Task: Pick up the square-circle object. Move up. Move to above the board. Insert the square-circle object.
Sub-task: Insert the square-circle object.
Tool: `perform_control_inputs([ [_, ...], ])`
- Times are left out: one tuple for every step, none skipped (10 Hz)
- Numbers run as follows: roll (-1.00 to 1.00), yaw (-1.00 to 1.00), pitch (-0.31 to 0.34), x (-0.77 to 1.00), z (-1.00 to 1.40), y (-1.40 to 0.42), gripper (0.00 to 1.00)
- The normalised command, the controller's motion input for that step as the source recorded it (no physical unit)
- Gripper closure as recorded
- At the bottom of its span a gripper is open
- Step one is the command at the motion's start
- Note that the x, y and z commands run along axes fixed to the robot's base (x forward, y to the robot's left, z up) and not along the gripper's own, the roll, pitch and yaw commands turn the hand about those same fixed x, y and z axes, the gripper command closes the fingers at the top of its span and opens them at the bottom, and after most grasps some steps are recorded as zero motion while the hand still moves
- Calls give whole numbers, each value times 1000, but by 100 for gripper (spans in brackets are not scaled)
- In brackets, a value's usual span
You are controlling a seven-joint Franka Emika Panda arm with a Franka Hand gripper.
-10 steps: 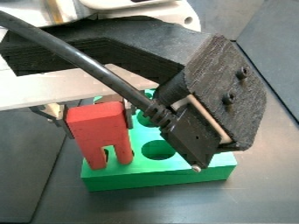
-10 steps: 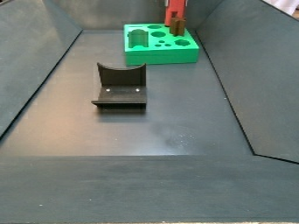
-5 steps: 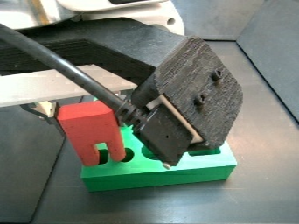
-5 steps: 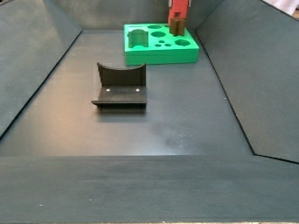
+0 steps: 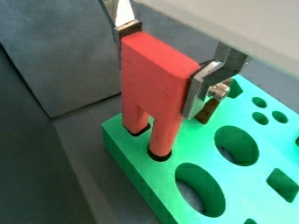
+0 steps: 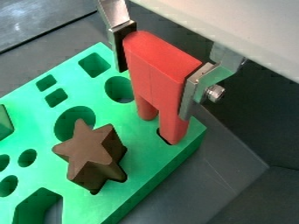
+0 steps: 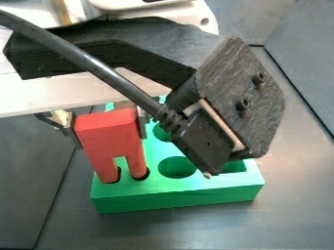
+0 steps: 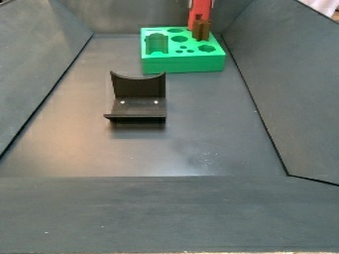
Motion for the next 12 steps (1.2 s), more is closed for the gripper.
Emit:
perform_control_inputs([
  [159, 0, 0, 43, -214, -49, 100],
  [266, 0, 0, 74, -574, 0, 100],
  [303, 0, -20, 29, -631, -34, 100],
  [269, -31, 0, 254, -443, -154, 100],
  [279, -26, 0, 314, -283, -186, 100],
  [291, -17, 59, 409, -149, -203, 100],
  [317, -11, 34, 206, -266, -146, 100],
  [341, 0, 0, 0, -511, -51, 100],
  [333, 0, -4, 34, -697, -17, 100],
  [167, 0, -6, 71, -1000, 0, 100],
  [4, 0, 0, 143, -1000, 49, 100],
  [0, -57, -1, 34, -1000, 0, 100],
])
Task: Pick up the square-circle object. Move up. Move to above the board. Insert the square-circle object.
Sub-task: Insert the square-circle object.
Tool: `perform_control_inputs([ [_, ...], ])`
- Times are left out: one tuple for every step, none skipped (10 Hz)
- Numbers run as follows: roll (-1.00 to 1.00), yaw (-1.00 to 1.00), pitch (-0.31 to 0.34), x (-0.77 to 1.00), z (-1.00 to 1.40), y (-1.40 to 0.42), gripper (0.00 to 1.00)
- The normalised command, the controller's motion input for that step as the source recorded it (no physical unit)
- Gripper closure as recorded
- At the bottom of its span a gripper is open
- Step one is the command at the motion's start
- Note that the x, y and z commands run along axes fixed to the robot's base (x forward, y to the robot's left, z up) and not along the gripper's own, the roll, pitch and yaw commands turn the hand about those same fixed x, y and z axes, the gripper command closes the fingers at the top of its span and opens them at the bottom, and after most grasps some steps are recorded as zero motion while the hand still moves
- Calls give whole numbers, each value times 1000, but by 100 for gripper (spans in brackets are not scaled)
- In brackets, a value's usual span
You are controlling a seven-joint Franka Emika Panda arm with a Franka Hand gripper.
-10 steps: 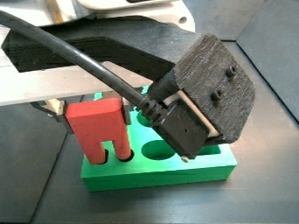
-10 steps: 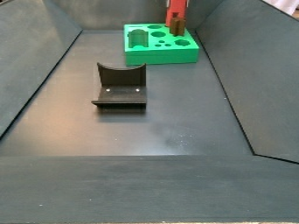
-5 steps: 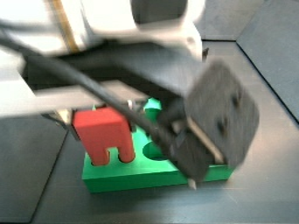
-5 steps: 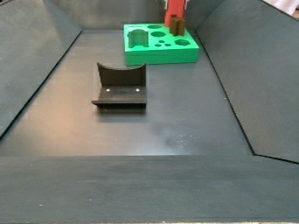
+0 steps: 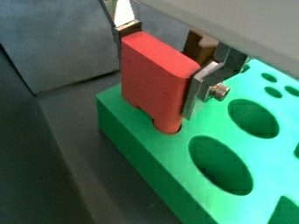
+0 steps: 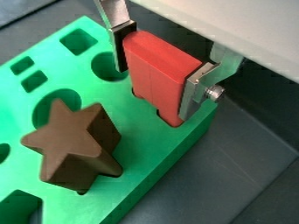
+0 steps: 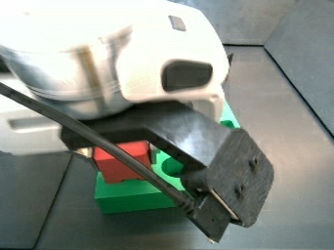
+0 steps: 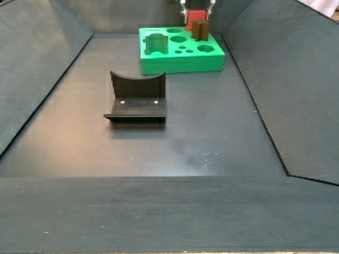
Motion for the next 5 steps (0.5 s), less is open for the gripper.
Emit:
perform_control_inputs([
  [-7, -60, -13, 11, -1000, 0, 100],
  [0, -23, -7, 46, -1000, 11, 100],
  [-4, -9, -1, 89, -1000, 6, 100],
  [-23, 0, -50, 0, 0, 0, 100],
  [0, 0, 0, 0, 0, 0, 100],
])
